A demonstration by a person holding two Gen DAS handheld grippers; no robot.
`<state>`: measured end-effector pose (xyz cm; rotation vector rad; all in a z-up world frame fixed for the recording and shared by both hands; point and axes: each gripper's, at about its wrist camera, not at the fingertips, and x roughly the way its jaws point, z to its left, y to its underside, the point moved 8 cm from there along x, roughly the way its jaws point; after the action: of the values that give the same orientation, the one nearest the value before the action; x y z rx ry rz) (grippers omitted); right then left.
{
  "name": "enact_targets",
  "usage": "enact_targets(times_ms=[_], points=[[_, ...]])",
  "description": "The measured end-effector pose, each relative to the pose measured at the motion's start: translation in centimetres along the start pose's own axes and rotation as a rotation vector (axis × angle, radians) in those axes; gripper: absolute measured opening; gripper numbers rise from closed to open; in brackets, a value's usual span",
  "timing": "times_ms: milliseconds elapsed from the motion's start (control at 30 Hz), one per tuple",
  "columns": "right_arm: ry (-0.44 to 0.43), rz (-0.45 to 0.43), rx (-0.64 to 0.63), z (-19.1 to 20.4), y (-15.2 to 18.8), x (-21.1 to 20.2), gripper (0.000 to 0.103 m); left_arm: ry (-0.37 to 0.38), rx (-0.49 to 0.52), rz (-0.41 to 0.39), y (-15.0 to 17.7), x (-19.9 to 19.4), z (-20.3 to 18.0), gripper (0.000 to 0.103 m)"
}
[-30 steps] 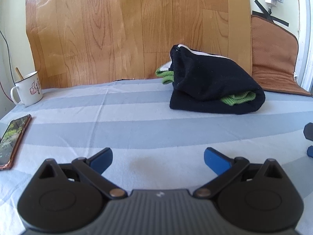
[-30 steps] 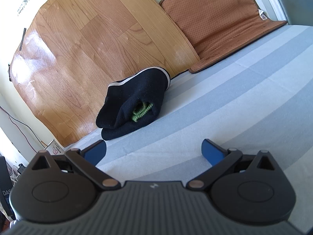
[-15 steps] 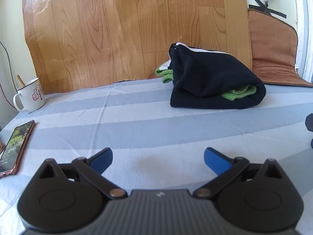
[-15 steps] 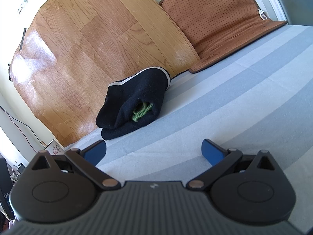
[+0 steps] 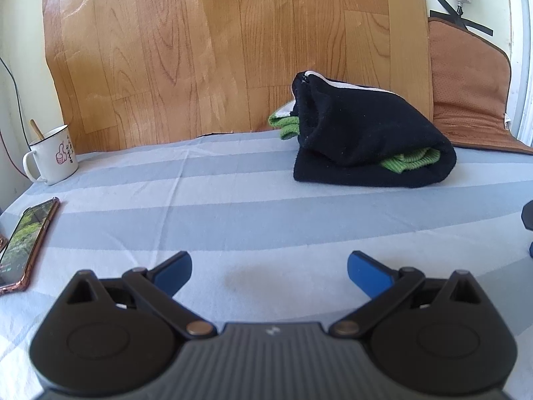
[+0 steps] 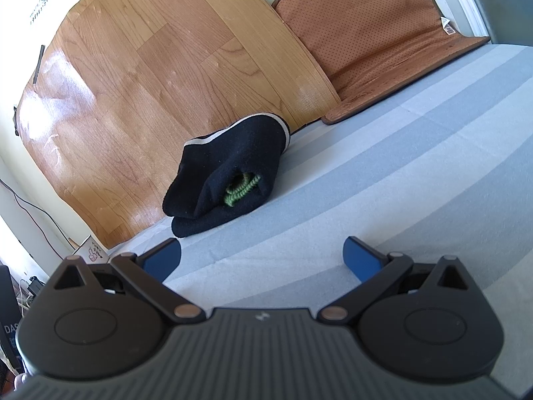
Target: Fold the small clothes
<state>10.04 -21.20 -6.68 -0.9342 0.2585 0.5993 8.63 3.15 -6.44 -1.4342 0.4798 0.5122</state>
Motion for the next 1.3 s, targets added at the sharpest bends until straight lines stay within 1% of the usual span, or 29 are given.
enact_targets(times_ms=[300,700,967,1300], points=[[0.001,-0.001,0.0,0.02,0.02,-0.02,0.103,0.0,-0.004,0.002,0.0,0.0,0.05,0.103],[0.002,-0.001,0.0,0.04,0.02,0.02,0.103,-0.023,-0.011,-0.012,-0.2,-0.15,0.35,0.103],[0.002,-0.001,0.0,0.04,0.0,0.02,0.103,-0.014,-0.016,-0.013,-0.19,-0.18,0.35,0.103],[0.002,-0.001,0.0,0.05,0.0,0.0,0.103,-0.002,-0.028,-0.033,-0.25,-0.4,0.35,0.103]])
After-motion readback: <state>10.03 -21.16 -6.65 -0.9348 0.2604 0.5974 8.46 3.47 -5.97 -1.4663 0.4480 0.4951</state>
